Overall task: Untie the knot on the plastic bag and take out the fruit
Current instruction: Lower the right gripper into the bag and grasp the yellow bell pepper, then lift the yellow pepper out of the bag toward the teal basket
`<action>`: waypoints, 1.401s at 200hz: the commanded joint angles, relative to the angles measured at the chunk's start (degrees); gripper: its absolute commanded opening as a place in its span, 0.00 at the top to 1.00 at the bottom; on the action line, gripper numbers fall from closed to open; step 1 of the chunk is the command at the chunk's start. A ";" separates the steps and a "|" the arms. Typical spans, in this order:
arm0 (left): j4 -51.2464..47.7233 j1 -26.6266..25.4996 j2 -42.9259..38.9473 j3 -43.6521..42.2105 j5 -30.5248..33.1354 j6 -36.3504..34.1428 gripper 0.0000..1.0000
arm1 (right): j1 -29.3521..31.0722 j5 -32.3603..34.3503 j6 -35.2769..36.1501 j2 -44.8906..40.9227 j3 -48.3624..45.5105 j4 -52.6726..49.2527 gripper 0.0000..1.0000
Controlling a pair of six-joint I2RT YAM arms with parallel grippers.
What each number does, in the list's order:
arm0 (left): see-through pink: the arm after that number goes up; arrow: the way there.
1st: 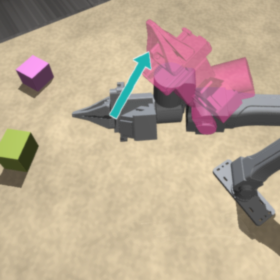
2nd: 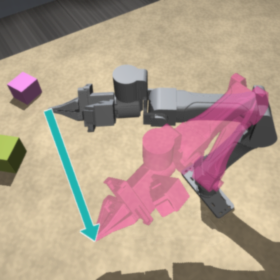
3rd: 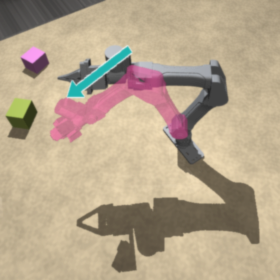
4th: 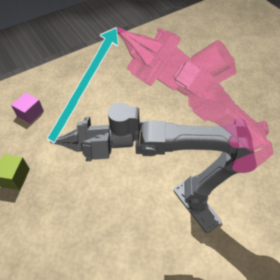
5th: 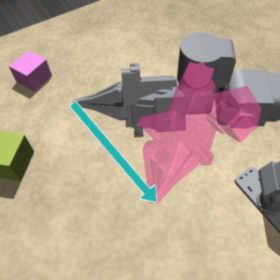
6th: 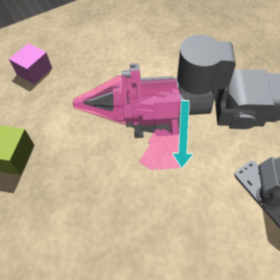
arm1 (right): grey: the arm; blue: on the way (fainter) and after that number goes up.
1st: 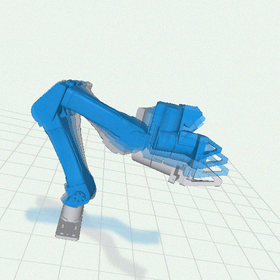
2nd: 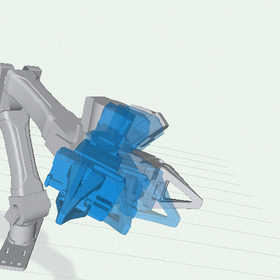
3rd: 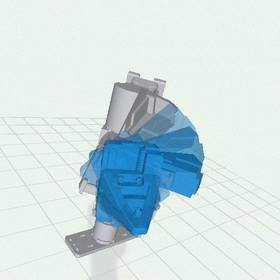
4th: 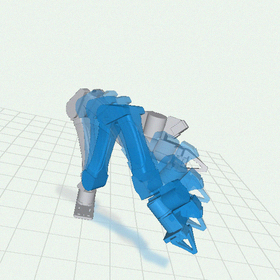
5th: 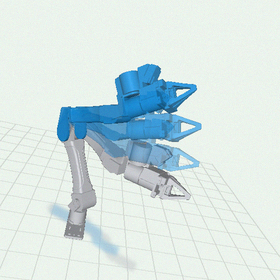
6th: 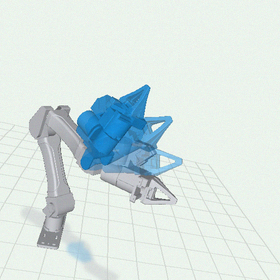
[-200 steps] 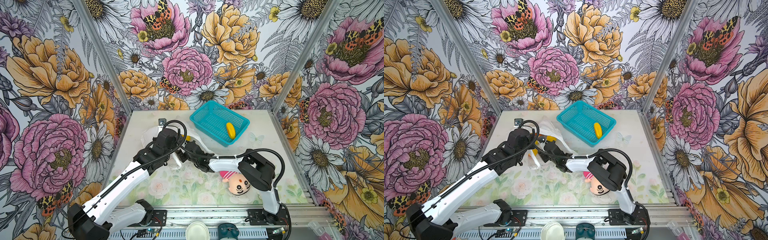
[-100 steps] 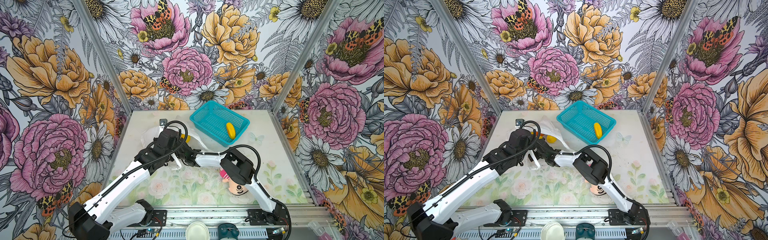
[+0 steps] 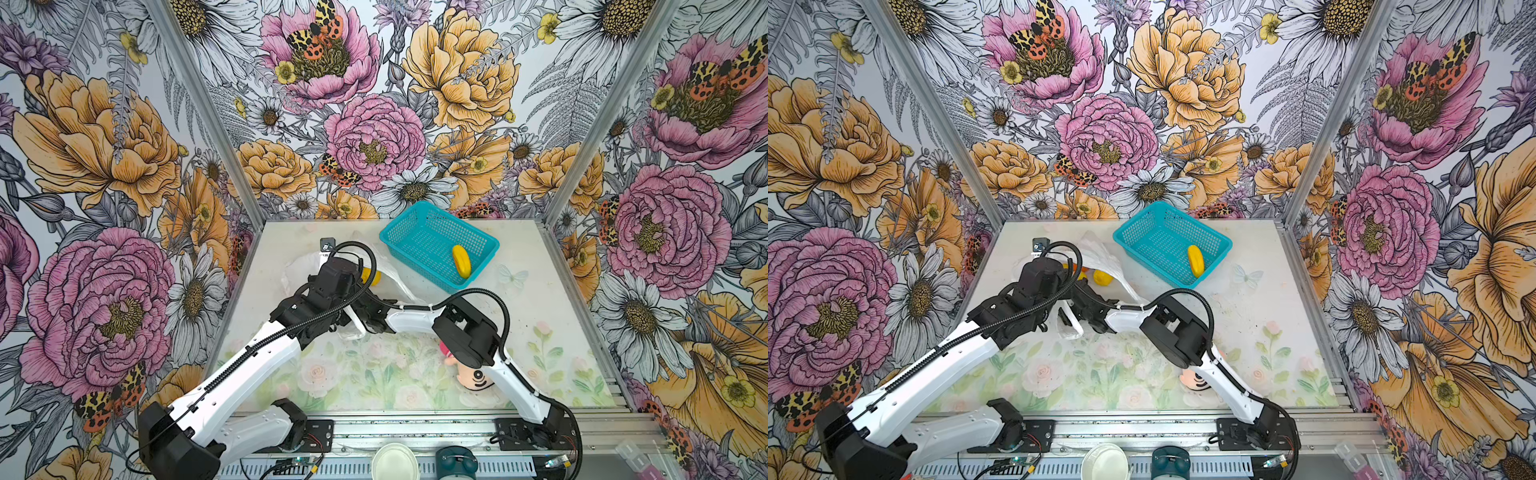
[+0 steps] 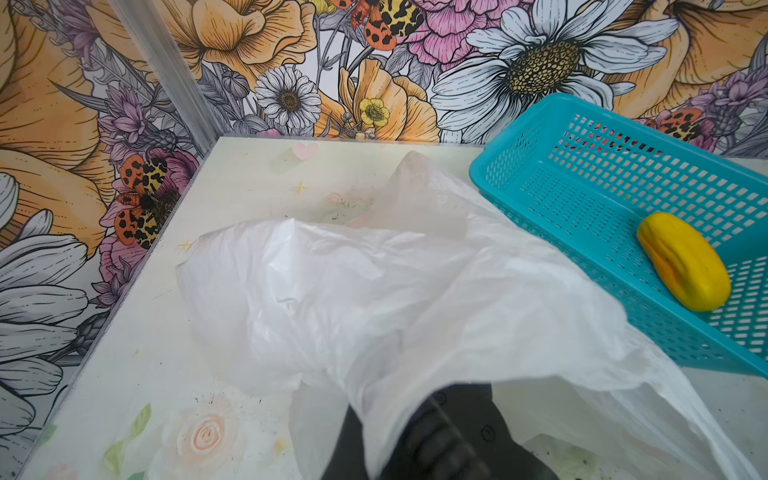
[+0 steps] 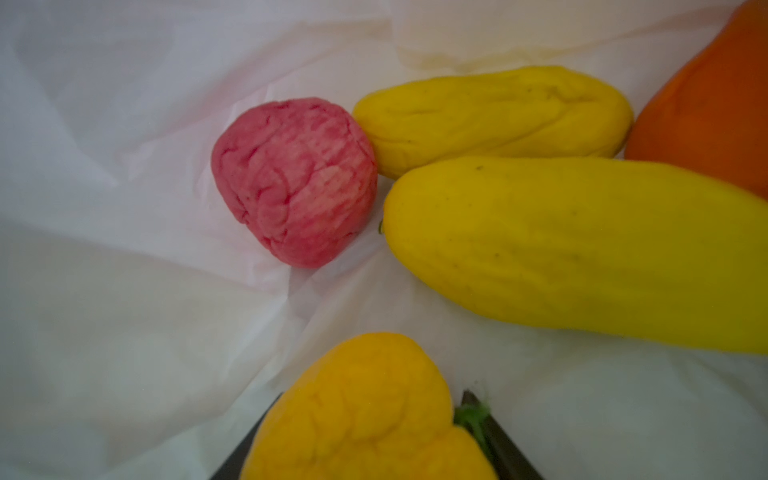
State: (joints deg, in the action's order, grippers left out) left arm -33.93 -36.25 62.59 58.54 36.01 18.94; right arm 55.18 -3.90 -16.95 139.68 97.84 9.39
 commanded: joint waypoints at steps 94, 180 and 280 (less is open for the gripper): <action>1.81 -0.09 -0.20 -0.50 2.09 -0.67 1.00 | -0.07 3.62 1.83 -21.71 -27.88 19.34 0.63; 1.85 1.00 1.43 -0.80 3.10 -0.31 1.00 | 0.04 2.25 4.20 -31.97 -43.92 33.69 0.70; 2.12 3.08 2.82 -1.06 -0.48 1.32 1.00 | 0.46 2.82 8.21 -61.41 -62.51 39.80 0.71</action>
State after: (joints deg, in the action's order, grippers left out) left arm -32.88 -33.74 64.73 58.04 37.45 19.51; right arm 55.22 -2.20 -9.78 87.33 36.84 48.47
